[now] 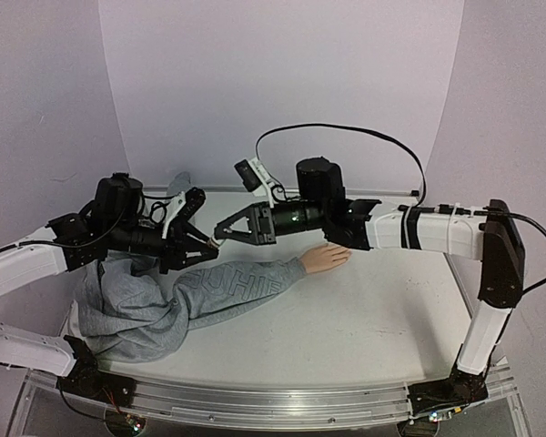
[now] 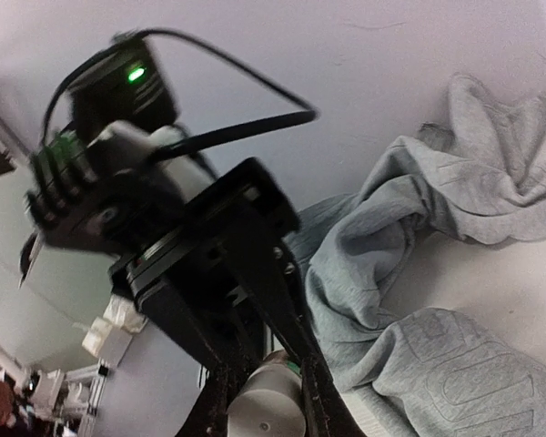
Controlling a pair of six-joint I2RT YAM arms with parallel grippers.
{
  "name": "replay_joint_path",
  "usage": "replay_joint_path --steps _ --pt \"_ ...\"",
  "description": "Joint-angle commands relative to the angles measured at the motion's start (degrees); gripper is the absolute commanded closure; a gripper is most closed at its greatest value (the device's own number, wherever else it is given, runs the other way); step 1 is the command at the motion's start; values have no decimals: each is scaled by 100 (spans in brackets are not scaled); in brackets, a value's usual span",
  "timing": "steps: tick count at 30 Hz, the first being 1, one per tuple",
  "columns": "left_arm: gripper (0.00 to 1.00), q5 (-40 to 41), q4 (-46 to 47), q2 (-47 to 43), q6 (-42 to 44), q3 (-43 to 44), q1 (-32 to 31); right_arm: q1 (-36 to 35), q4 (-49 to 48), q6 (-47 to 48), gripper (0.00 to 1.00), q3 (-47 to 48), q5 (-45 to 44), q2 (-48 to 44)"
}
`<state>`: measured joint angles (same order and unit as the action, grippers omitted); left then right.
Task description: Paint the nails
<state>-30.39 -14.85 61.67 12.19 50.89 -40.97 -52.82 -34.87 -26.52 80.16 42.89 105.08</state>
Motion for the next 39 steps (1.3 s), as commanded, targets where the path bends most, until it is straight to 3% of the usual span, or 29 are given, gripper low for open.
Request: replay_joint_path --steps 1,5,8,10,12,17,20,23,27,31,39 --pt "100 -3197 536 145 -335 651 48 -113 -415 1511 100 -609 1885 -478" --pt "100 -3839 540 273 -462 818 80 -127 -599 1796 100 -1023 1985 -688" --pt "100 -3723 536 341 -491 890 80 -132 -841 1642 100 -1096 1839 -658" --pt "100 -3573 536 415 -506 942 80 -132 -897 1501 94 -1047 1578 -586" --pt "100 -3221 536 439 -500 959 80 -127 -890 1359 82 -969 1255 -537" --pt "100 -1849 536 281 -144 659 63 -85 -316 868 29 -724 -185 -523" --pt "100 -864 528 110 136 382 6 70 -47 453 13 -720 -477 -589" --pt "100 353 521 -29 343 210 -109 118 75 140 7 -756 -608 -728" --pt "100 1326 519 -158 482 75 -139 52 72 -409 9 -612 -750 -675" --pt "100 1510 518 -158 572 44 -177 -47 59 -735 14 -346 -996 -539" --pt "100 1716 518 -160 638 -17 -268 -60 5 -1176 35 190 -1142 -98"
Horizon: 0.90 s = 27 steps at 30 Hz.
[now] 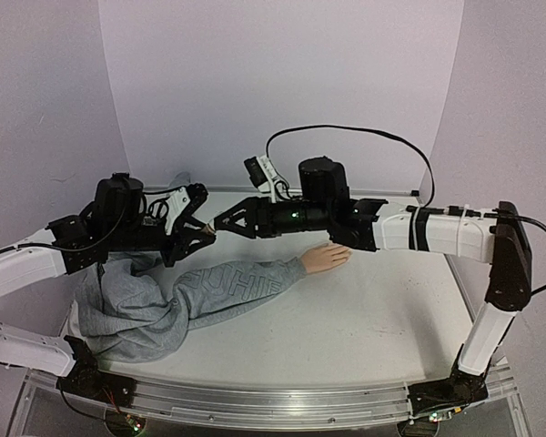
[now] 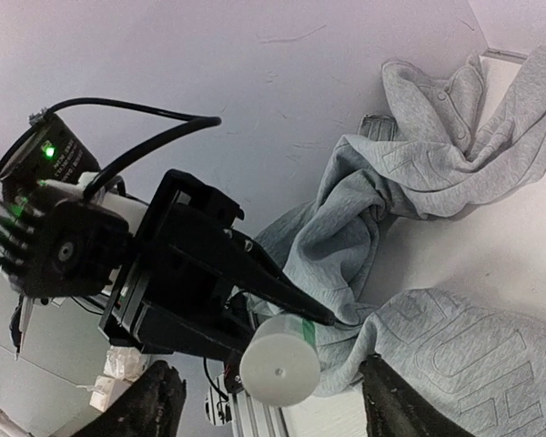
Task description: Paint the nails
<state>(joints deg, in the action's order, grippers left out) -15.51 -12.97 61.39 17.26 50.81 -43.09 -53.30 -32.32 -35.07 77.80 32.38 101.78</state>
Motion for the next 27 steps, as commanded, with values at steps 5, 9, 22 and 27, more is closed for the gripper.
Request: replay_joint_path --steps 5,9,22,27 --pt "100 224 323 -187 155 -18 -101 -14 -258 -396 51 658 -91 389" --pt "100 159 313 -203 141 -18 -112 -22 -306 -330 72 688 17 395" --pt "100 -4965 41 386 -815 809 395 -70 -249 2423 98 -293 2766 -26" --pt "100 -5673 32 689 -1030 1062 442 -161 -167 2976 100 -722 2744 -367"
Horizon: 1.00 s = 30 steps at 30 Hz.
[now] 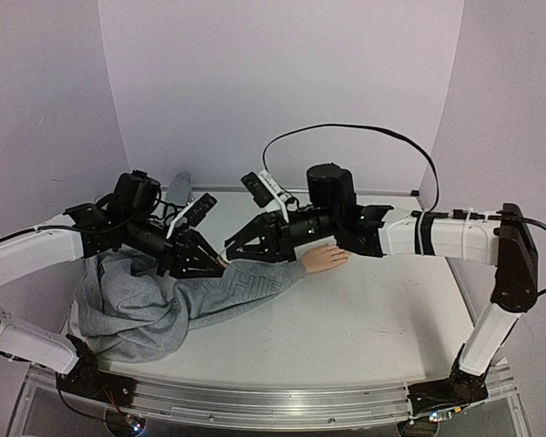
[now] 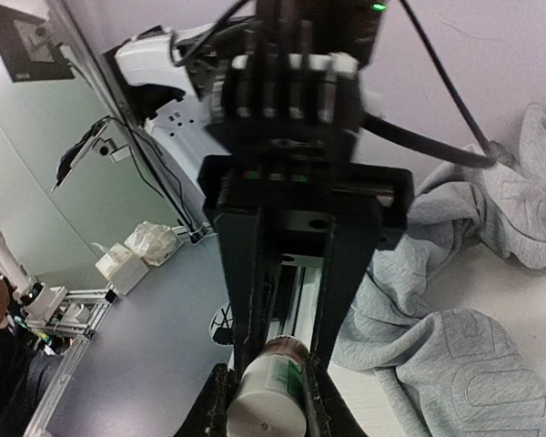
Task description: Paint the nails
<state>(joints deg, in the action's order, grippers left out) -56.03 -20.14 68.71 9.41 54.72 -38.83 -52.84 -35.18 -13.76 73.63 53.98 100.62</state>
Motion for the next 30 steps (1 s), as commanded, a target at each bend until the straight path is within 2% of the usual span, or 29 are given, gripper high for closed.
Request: replay_joint_path --steps 1,3,4,8,10,12,13,16,21,25,28,30 --pt "100 -1495 750 -55 -205 659 16 -217 79 839 100 -353 515 -294" --pt "100 -1216 749 -100 -136 662 16 -224 6 776 99 -381 375 -293" --pt "100 -971 748 -117 -112 676 16 -223 -5 725 93 -340 257 -259" --pt "100 500 749 -266 75 545 -17 -214 10 282 61 -81 -667 -109" --pt "100 1502 753 -421 253 410 -119 -174 50 -62 44 45 -1332 -54" --pt "100 2634 749 -579 456 260 -280 -74 148 -406 33 120 -1620 -36" --pt "100 3185 748 -649 498 195 -339 -14 176 -604 24 83 -1828 -79" --pt "100 4337 748 -854 603 8 -370 89 178 -1073 11 10 -2065 -192" --pt "100 4891 748 -996 890 -174 -380 -81 -322 -1797 9 269 -1758 40" --pt "100 5120 750 -992 992 -204 -397 -145 -357 -2352 10 655 -2186 298" --pt "100 5115 753 -1025 1035 -252 -421 -141 -373 -2591 14 914 -2340 509" --pt "100 5096 749 -1031 1045 -289 -431 -146 -420 -2705 21 1092 -2297 664"
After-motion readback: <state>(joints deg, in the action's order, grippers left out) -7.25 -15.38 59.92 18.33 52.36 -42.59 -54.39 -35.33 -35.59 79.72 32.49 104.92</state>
